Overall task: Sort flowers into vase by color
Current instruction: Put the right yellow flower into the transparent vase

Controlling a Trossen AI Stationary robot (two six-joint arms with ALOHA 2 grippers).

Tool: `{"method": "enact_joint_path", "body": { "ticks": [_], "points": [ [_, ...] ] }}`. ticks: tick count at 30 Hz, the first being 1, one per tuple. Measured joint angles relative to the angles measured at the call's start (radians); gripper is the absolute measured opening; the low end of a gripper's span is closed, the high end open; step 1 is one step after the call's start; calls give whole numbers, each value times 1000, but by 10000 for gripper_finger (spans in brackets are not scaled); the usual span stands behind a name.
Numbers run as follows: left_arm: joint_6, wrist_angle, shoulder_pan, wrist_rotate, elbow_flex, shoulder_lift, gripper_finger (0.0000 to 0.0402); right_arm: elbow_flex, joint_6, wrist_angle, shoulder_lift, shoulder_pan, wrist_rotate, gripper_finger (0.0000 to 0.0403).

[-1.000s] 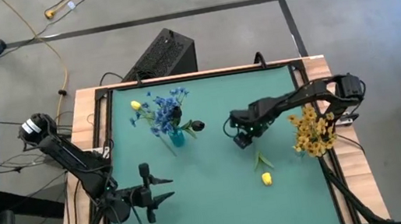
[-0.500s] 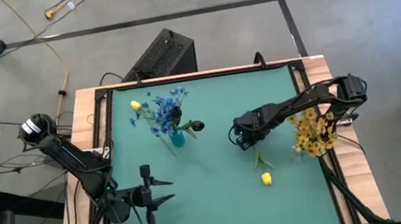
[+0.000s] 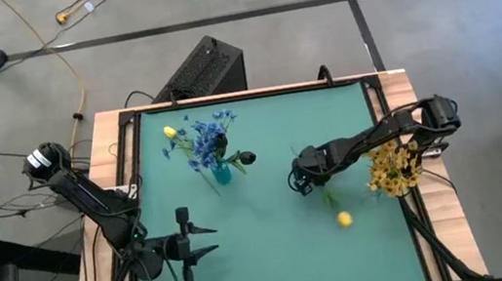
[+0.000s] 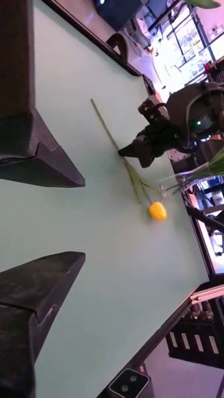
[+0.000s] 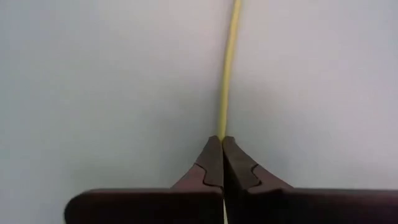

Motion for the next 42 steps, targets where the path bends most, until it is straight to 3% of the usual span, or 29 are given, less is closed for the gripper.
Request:
{"method": "enact_joint_path", "body": {
  "ticks": [4,11,19,24,35,42],
  "points": [
    [0,0,0,0,0,0,169,34,-21,20,6,-22,10,23],
    [12,0,0,-1,0,0,169,177,-204,174,-16,-87,50,17],
    [8,-3,0,-1,0,0,169,399,-489,131,-120,-181,67,19],
    [-1,-3,0,-1,0,0,169,510,-663,80,-239,-190,175,19],
    [-2,-4,1,-7,0,0,169,545,-1071,-10,-538,-47,428,19],
    [8,4,19,-10,0,0,169,545,-1197,-144,-656,76,516,19]
  ]
}}
